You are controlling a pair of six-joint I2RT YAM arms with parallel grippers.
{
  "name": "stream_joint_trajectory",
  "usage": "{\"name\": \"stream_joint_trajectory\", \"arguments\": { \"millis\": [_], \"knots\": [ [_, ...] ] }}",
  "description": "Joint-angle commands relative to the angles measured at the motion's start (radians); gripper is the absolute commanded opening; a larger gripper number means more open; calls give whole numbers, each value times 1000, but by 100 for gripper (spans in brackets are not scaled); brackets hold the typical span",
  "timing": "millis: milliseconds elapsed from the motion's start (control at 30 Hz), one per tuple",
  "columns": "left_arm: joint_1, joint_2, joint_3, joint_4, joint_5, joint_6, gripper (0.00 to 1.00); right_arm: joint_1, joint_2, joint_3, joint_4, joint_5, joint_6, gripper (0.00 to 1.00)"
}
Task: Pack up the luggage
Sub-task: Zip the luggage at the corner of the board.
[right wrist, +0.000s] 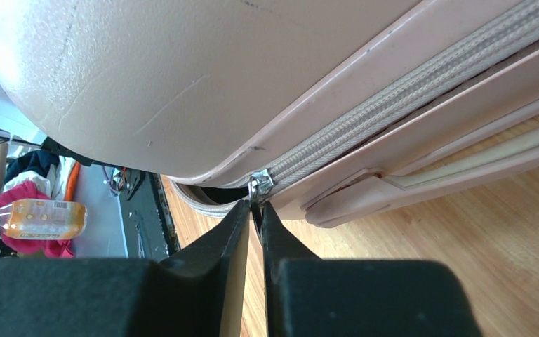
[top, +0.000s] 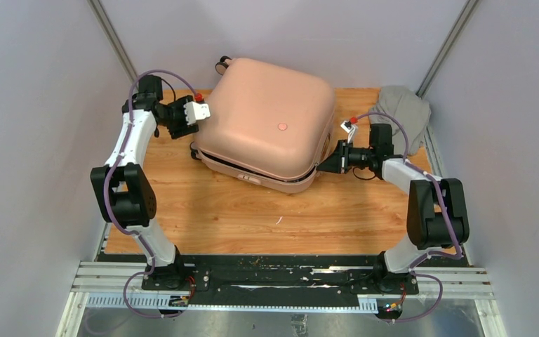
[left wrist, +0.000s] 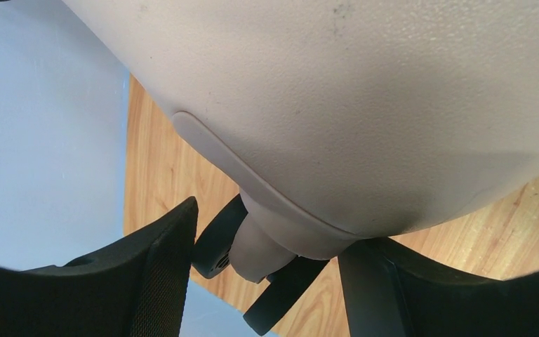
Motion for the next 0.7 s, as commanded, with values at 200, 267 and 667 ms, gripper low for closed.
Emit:
{"name": "stream_joint_trajectory", "arguments": {
  "millis": [200,267,667],
  "knots": [
    [-28,5,82,53,56,-142,0,15,-92,-78,41,37,70,0],
    [-28,1,94,53,53,-162,0,19,-113,-86,35,57,66,0],
    [-28,-51,128,54,29,-285,0,136,-231,-103,-133,244,-35,0]
  ]
}}
